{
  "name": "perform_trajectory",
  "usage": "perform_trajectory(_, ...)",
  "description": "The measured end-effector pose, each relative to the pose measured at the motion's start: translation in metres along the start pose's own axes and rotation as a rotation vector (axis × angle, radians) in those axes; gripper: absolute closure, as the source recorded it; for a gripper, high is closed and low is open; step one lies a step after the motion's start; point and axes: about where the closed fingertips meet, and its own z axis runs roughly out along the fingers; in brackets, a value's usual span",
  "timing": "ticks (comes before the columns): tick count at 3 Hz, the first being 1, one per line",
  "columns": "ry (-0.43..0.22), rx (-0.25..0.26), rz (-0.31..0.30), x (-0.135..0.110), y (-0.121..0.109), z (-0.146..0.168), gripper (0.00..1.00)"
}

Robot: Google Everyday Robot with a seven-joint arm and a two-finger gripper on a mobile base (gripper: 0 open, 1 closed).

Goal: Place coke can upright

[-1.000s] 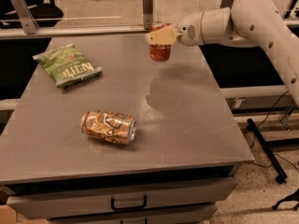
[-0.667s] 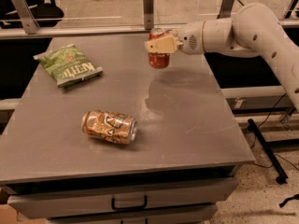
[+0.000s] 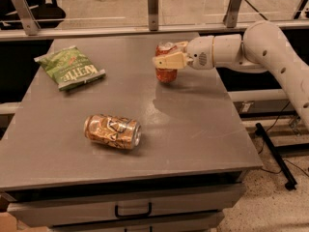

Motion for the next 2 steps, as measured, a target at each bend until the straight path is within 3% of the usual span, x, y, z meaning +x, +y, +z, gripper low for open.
perform_trajectory(2,0.012,-0.030,-0.033,0.0120,-0.0021,-0.0021,0.13)
